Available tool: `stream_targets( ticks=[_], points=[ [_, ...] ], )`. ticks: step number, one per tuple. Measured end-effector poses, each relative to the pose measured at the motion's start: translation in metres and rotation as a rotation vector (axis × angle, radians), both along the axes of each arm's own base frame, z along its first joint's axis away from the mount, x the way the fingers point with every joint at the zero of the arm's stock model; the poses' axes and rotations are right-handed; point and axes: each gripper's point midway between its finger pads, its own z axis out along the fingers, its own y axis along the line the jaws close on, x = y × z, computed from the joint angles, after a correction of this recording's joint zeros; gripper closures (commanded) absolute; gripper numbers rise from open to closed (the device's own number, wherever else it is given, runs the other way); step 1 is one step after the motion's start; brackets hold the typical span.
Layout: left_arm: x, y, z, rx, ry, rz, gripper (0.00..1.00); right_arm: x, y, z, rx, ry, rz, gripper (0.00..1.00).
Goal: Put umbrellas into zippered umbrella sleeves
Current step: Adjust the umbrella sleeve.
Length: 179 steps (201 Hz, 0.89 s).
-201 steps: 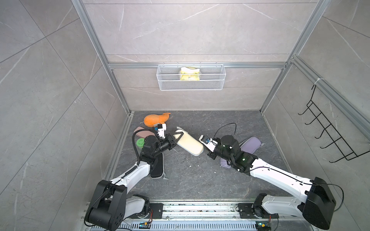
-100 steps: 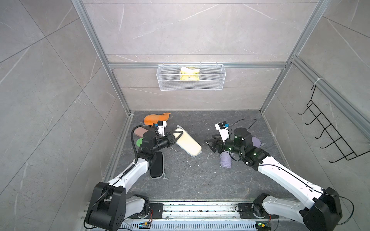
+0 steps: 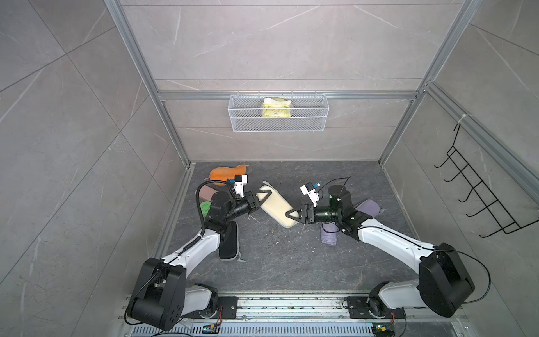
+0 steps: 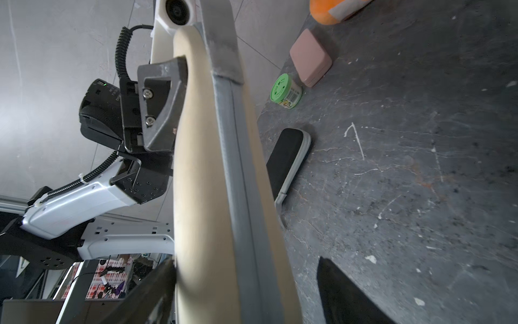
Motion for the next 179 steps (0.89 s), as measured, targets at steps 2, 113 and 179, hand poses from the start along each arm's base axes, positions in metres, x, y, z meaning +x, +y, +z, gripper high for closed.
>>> stream_targets(
  ticks=[2, 113, 179],
  points=[
    [0.0, -0.001, 0.0, 0.0, 0.0, -0.002, 0.83, 0.0, 0.001, 0.001, 0.006, 0.005, 0.003, 0.34],
    [-0.018, -0.009, -0.01, -0.026, -0.013, 0.131, 0.24, 0.021, 0.019, 0.012, 0.178, 0.133, -0.094, 0.69],
    [-0.008, -0.017, -0.021, -0.056, 0.027, 0.155, 0.78, 0.011, 0.044, 0.006, 0.184, 0.157, -0.108, 0.52]
  ],
)
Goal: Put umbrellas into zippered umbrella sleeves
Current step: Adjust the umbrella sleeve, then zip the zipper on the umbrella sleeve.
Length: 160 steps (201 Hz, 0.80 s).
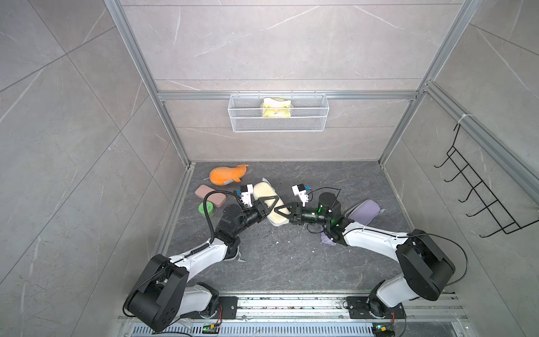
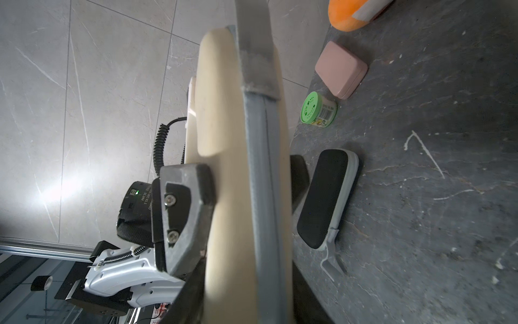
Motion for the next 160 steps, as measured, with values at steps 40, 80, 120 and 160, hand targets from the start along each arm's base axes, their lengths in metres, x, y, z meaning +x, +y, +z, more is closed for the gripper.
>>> stream_targets(
  ticks=[40, 80, 120, 160],
  points=[
    [0.012, 0.019, 0.003, 0.01, -0.019, 0.039, 0.88, 0.003, -0.012, 0.006, -0.007, -0.053, -0.017, 0.32],
    [0.024, 0.039, 0.007, 0.046, -0.027, 0.109, 0.92, -0.003, -0.039, 0.009, -0.197, -0.3, -0.13, 0.4],
    [0.024, 0.034, 0.019, 0.05, -0.058, 0.088, 0.93, -0.04, -0.018, -0.008, -0.466, -0.712, -0.098, 0.51],
    [0.022, 0.029, 0.025, 0.05, -0.078, 0.072, 0.94, -0.024, -0.02, -0.04, -0.706, -0.894, -0.114, 0.58]
  ],
)
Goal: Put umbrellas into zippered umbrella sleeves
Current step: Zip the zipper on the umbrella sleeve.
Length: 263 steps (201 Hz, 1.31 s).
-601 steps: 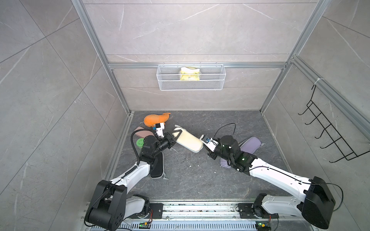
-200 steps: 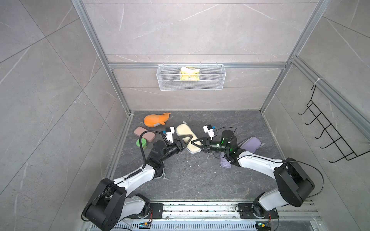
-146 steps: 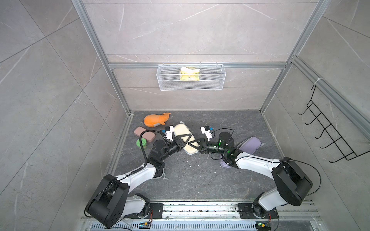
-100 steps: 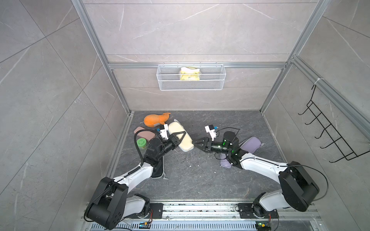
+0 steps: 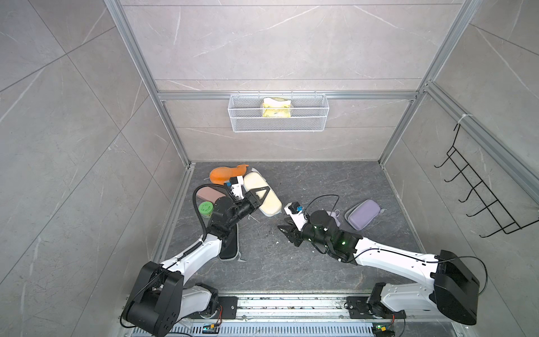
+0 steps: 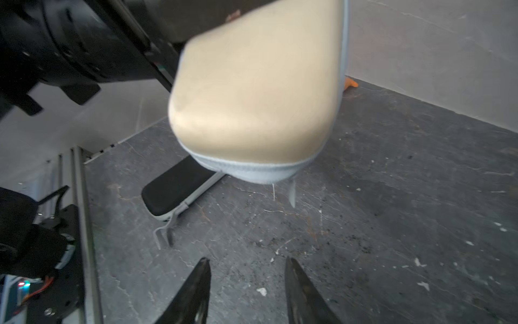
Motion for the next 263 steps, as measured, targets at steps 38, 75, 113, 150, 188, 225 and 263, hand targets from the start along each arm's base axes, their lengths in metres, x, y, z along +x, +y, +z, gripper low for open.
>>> stream_targets(
  ticks=[38, 75, 113, 150, 188, 225, 263],
  points=[
    [-0.003, -0.004, 0.0, 0.001, 0.001, -0.016, 0.95, 0.018, 0.0, 0.005, -0.063, -0.097, -0.044, 0.63],
    [-0.004, -0.006, -0.001, 0.001, 0.001, -0.028, 0.96, 0.028, 0.006, 0.023, -0.06, -0.16, -0.056, 0.7],
    [-0.004, -0.006, -0.001, 0.002, 0.001, -0.026, 0.97, 0.03, 0.008, 0.022, -0.08, -0.178, -0.047, 0.83],
    [-0.004, -0.006, -0.001, 0.002, 0.002, -0.027, 0.98, 0.028, 0.01, 0.021, -0.088, -0.187, -0.028, 0.92],
    [-0.004, -0.006, -0.001, 0.008, -0.003, -0.027, 1.0, 0.027, 0.01, 0.02, -0.122, -0.216, -0.019, 1.0],
    [-0.001, -0.002, -0.007, 0.038, -0.003, -0.018, 1.0, 0.009, 0.021, 0.016, -0.168, -0.252, 0.021, 1.0],
    [-0.008, -0.009, -0.012, 0.054, 0.005, -0.061, 1.0, -0.019, 0.041, 0.016, -0.141, -0.233, 0.039, 1.0]
  ],
)
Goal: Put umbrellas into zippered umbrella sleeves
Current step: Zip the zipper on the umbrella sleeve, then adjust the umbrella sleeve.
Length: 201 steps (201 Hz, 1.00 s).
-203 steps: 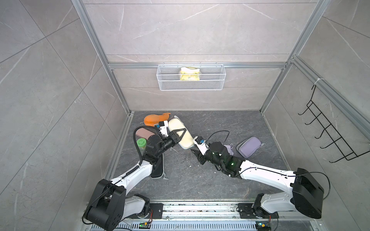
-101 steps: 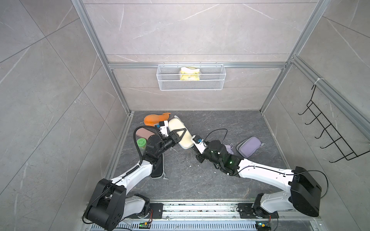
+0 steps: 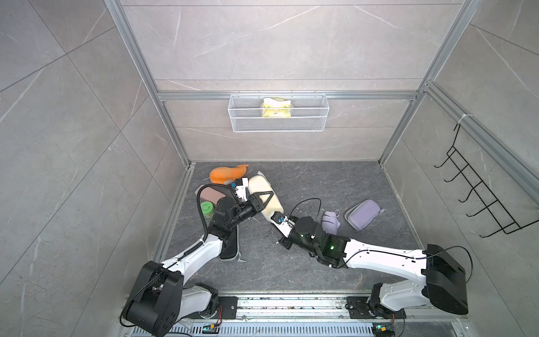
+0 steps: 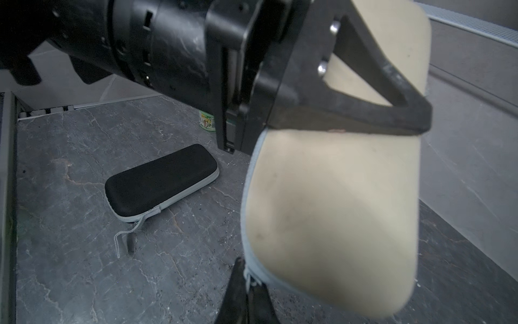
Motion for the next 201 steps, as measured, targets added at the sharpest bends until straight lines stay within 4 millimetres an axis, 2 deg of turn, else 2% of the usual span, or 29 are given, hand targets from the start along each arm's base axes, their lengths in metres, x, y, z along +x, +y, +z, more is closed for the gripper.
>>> stream_targets(
  ticks=[63, 74, 87, 106, 118, 126, 138, 152, 164, 179, 201],
  points=[
    [0.007, -0.013, -0.011, -0.01, -0.007, 0.009, 1.0, 0.008, 0.014, -0.003, 0.16, 0.15, -0.115, 1.0],
    [0.008, -0.012, -0.008, -0.021, -0.016, 0.019, 1.0, 0.009, 0.014, -0.001, 0.186, 0.173, -0.129, 0.89],
    [0.01, -0.01, -0.003, -0.035, -0.036, 0.039, 1.0, 0.004, 0.018, 0.001, 0.221, 0.212, -0.112, 0.71],
    [0.017, -0.003, 0.001, -0.044, -0.053, 0.101, 0.98, -0.022, 0.031, 0.014, 0.288, 0.307, 0.01, 0.47],
    [0.022, 0.003, 0.001, -0.047, -0.059, 0.137, 0.92, -0.028, 0.026, 0.026, 0.345, 0.371, 0.046, 0.36],
    [0.025, 0.008, 0.001, -0.048, -0.059, 0.162, 0.88, -0.022, 0.016, 0.034, 0.39, 0.41, 0.038, 0.3],
    [0.027, 0.013, -0.001, -0.049, -0.058, 0.189, 0.85, -0.001, -0.009, 0.043, 0.467, 0.463, -0.015, 0.24],
    [0.028, 0.017, -0.003, -0.052, -0.06, 0.211, 0.82, 0.024, -0.036, 0.044, 0.542, 0.529, -0.094, 0.2],
    [0.029, 0.02, -0.003, -0.057, -0.058, 0.225, 0.81, 0.037, -0.051, 0.039, 0.594, 0.6, -0.143, 0.17],
    [0.028, 0.019, -0.001, -0.065, -0.063, 0.233, 0.8, 0.045, -0.055, 0.035, 0.65, 0.683, -0.16, 0.12],
    [0.025, 0.013, 0.004, -0.081, -0.077, 0.231, 0.79, 0.05, -0.045, 0.031, 0.731, 0.803, -0.143, 0.1]
  ],
)
